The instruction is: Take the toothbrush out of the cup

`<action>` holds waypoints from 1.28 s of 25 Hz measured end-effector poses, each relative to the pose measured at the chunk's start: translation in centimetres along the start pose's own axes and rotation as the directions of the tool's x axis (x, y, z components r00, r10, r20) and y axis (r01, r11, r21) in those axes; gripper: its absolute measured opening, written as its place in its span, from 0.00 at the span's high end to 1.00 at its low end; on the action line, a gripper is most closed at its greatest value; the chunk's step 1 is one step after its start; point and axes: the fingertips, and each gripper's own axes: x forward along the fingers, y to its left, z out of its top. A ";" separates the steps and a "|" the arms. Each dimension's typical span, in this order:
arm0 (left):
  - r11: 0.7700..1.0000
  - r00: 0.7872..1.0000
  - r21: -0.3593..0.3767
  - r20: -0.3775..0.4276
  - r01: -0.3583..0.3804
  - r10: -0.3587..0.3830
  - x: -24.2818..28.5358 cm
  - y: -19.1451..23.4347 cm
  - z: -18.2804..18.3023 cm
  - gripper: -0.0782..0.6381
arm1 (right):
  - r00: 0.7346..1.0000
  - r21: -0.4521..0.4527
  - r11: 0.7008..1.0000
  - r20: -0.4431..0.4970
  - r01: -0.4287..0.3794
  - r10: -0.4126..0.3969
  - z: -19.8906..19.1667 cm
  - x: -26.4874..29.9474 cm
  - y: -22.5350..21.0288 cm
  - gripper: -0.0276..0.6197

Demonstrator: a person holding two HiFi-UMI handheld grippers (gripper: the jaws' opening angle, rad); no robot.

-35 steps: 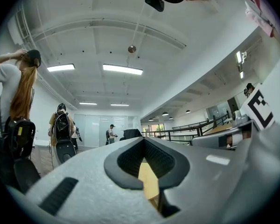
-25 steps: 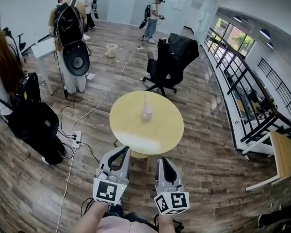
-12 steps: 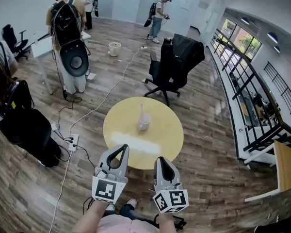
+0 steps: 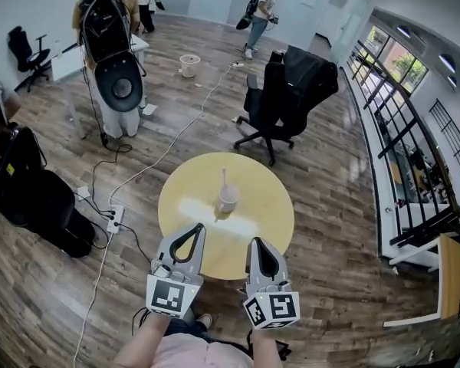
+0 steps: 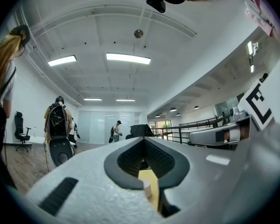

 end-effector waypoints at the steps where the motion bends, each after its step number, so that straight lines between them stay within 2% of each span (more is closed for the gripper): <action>1: 1.000 1.000 -0.002 -0.004 0.001 -0.001 0.5 0.5 -0.3 0.89 | 1.000 0.006 1.000 -0.006 0.001 -0.001 -0.2 0.8 -0.1 0.95; 9: 0.999 0.999 0.022 -0.019 0.043 -0.043 6.3 4.8 -2.1 0.89 | 0.999 0.010 1.000 -0.036 -0.004 0.004 -1.2 8.8 -0.6 0.95; 12: 0.999 0.998 0.006 -0.029 0.051 -0.050 8.4 6.0 -3.4 0.89 | 0.998 0.009 1.000 -0.057 -0.004 0.005 -2.1 11.9 -1.3 0.95; 19: 0.998 0.993 -0.011 -0.092 0.069 -0.070 12.3 8.9 -7.9 0.89 | 0.988 0.028 0.999 -0.155 0.027 -0.022 -7.0 19.3 -4.5 0.95; 22: 0.996 0.989 -0.050 -0.127 0.067 -0.073 13.4 9.6 -10.3 0.89 | 0.972 0.024 0.999 -0.231 0.038 -0.032 -10.7 22.0 -6.0 0.95; 26: 0.994 0.980 -0.084 -0.183 0.065 -0.080 14.6 10.4 -13.1 0.89 | 0.945 0.051 0.997 -0.327 0.052 -0.033 -15.2 24.6 -7.9 0.86; 32: 0.987 0.974 -0.157 -0.218 0.019 -0.054 15.5 12.0 -15.7 0.89 | 0.895 0.023 0.998 -0.445 0.052 -0.037 -20.1 27.8 -8.9 0.73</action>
